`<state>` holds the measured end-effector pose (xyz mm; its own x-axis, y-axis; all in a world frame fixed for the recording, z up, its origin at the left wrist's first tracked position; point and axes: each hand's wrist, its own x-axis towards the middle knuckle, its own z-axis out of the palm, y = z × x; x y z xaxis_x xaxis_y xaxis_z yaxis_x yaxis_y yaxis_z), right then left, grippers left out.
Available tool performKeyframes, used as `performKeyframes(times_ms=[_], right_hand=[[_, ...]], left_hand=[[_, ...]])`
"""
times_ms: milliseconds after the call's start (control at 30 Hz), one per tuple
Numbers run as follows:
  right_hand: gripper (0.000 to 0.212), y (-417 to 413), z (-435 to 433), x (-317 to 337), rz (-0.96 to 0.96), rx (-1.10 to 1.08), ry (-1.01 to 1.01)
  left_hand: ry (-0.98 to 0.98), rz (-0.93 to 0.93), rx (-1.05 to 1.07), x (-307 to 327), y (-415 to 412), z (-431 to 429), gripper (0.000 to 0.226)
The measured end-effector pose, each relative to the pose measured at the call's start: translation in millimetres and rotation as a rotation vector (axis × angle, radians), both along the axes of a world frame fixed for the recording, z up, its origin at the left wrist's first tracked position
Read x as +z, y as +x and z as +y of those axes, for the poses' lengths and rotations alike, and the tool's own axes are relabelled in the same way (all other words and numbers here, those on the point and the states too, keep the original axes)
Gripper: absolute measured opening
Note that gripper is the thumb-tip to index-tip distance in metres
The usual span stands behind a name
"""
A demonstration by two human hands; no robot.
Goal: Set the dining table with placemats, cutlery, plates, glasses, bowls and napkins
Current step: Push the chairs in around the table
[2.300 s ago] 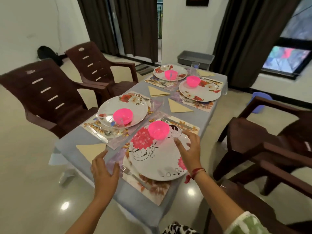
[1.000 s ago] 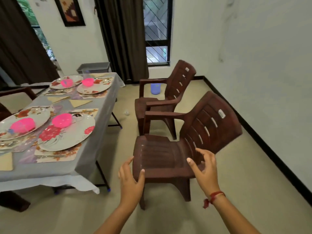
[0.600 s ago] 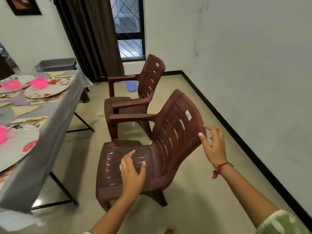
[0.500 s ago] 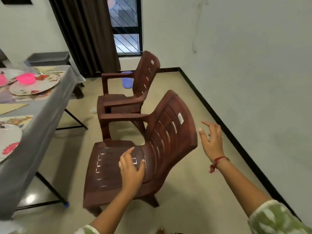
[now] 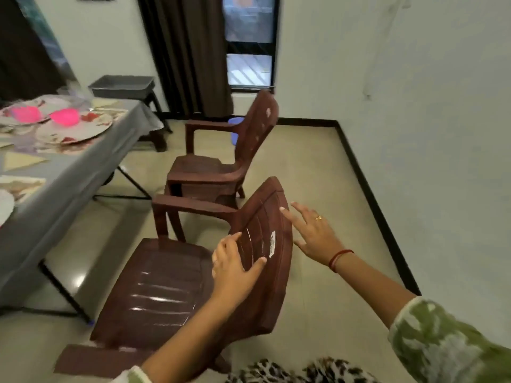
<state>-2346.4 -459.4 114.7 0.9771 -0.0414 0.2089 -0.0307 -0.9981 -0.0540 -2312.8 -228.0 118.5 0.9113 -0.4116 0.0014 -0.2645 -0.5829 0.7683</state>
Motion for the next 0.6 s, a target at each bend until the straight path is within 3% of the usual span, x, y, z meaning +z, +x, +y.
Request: performKeyframes(times_ms=[33,100,133,200,367,500,600], right_hand=[[0.094,21,-17,-4,0.009,0.152,-0.042],[0.094,42,-16,-9,-0.055,0.254,-0.081],[0.096,61,-32,-11,-0.019,0.393,-0.099],[0.097,71,-35,-10,-0.059,0.474,-0.174],[0.084,90,-54,-22,-0.014,0.733,-0.2],[0.067,105,-60,-20,0.033,0.818,-0.234],[0.036,117,-59,-26,0.029,0.928,-0.24]], left_hand=[[0.016,0.003,0.09,-3,-2,-21,0.079],[0.073,0.003,0.101,-2,-2,-26,0.093],[0.093,-0.004,0.224,-3,-9,-46,0.098],[0.114,0.024,0.289,-4,-14,-53,0.103],[0.496,0.128,0.374,-6,-57,-84,0.121],[0.758,-0.033,0.439,-11,-71,-93,0.106],[0.872,-0.099,0.49,-16,-74,-99,0.094]])
